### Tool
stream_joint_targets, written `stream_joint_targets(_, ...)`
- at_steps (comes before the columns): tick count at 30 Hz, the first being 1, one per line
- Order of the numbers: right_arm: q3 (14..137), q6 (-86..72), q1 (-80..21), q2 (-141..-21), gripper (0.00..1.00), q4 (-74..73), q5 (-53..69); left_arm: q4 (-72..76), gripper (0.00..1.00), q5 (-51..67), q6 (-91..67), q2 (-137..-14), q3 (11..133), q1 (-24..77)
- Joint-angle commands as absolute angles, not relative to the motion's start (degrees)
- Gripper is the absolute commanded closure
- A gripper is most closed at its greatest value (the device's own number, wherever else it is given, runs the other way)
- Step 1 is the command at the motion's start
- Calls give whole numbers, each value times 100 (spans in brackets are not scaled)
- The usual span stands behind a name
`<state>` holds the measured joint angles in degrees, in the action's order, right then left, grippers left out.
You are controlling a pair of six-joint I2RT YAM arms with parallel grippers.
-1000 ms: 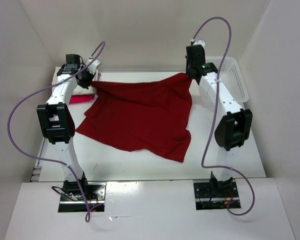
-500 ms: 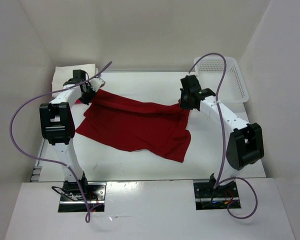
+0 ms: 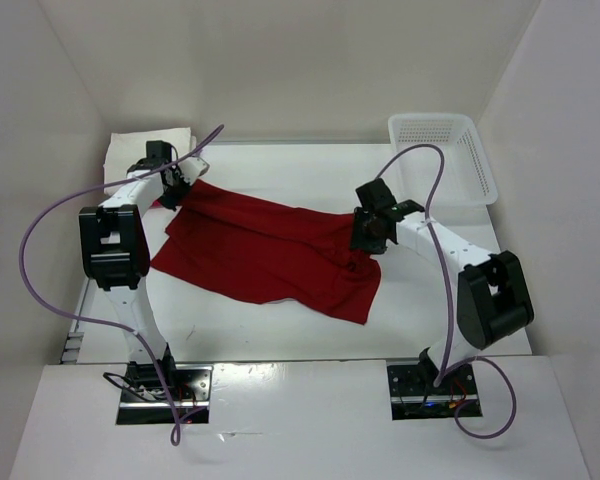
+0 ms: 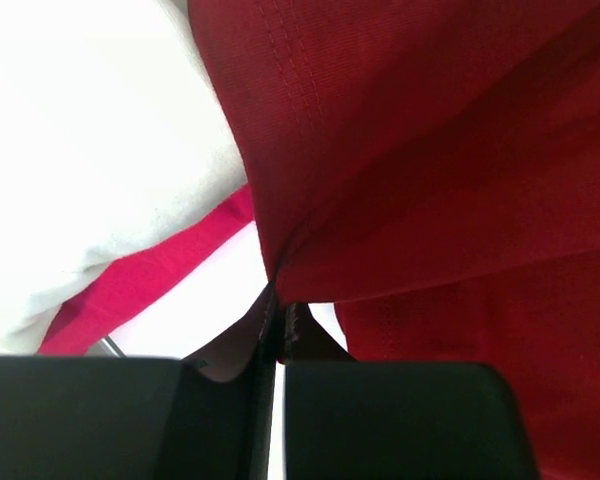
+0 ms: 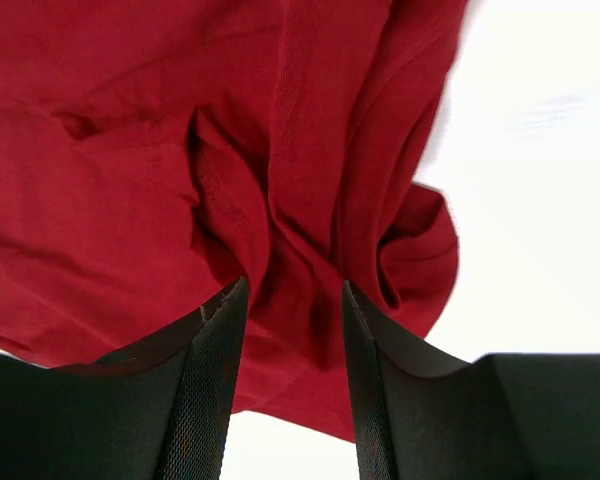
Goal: Fold and stack the t-shirts
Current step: Fold the flattened tshirt in 1/3 of the way
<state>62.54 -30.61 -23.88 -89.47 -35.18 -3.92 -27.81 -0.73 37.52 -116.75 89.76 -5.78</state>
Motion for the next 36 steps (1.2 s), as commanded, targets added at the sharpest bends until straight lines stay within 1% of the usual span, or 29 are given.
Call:
stream_joint_targets(1, 6346, -3182, -2365, -8359, 52, -3612, -764, -2672, 90, -299, 3840, -11364, 8737, -589)
stream_joint_targets(2, 6433, -3243, -2364, -8297, 52, -3665, -817, -2672, 81, -299, 3841, -11286, 8736, -589)
stream_joint_targets(3, 6512, -3243, -2286, -8297, 52, -3595, -817, -2724, 67, -299, 3841, -11233, 8675, -589)
stream_joint_targets(4, 6513, -3295, -2172, -8401, 52, -3525, -896, -2820, 58, -247, 3789, -11232, 8675, -589)
stream_joint_targets(6, 6757, -3453, -2057, -8638, 52, -3463, -975, -2908, 45, -246, 3666, -11084, 8675, -589)
stream_joint_targets(7, 6759, -3611, -1996, -8753, 52, -3463, -1132, -3040, 36, -298, 3526, -11013, 8675, -589)
stream_joint_targets(10, 6725, -3823, -1943, -8903, 53, -3533, -1247, -3338, 29, -299, 3402, -10574, 8570, -642)
stream_joint_targets(11, 6567, -3902, -1942, -8903, 53, -3533, -1248, -3427, 29, -299, 3401, -10356, 8474, -642)
stream_joint_targets(12, 6487, -3902, -1942, -8842, 56, -3533, -1335, -3523, 27, -299, 3349, -10258, 8420, -694)
stream_joint_targets(14, 6381, -4051, -1873, -8842, 61, -3604, -1389, -3875, 27, -299, 3226, -10195, 8420, -755)
stream_joint_targets(17, 6189, -4349, -1872, -8632, 62, -4051, -1179, -4297, 27, -368, 3077, -10055, 8052, -756)
stream_joint_targets(18, 6101, -4464, -1872, -8439, 59, -4147, -1082, -4376, 27, -421, 3076, -9976, 7920, -756)
stream_joint_targets(19, 6004, -4604, -1872, -8316, 51, -4340, -985, -4429, 26, -483, 2998, -9976, 7623, -756)
stream_joint_targets(20, 5725, -4753, -1872, -8167, 44, -4403, -749, -4430, 26, -536, 2927, -9897, 7464, -756)
stream_joint_targets(22, 5363, -5158, -1872, -7675, 38, -4351, -441, -4377, 23, -536, 2840, -9826, 7208, -817)
stream_joint_targets(23, 4961, -5264, -1872, -7525, 37, -4290, -118, -4307, 23, -414, 2787, -9826, 7077, -817)
stream_joint_targets(25, 4503, -5510, -1924, -7235, 37, -4175, 122, -4237, 22, -352, 2698, -9878, 7014, -870)
stream_joint_targets(30, 4184, -5739, -2162, -7154, 33, -3991, 395, -4236, 22, -132, 2575, -10124, 6961, -922)
stream_joint_targets(33, 3938, -5792, -2224, -7260, 33, -3605, 544, -3921, 20, -351, 2575, -10291, 6698, -923)
stream_joint_targets(36, 3832, -5775, -2224, -7637, 33, -3340, 650, -3736, 20, -413, 2575, -10564, 6645, -976)
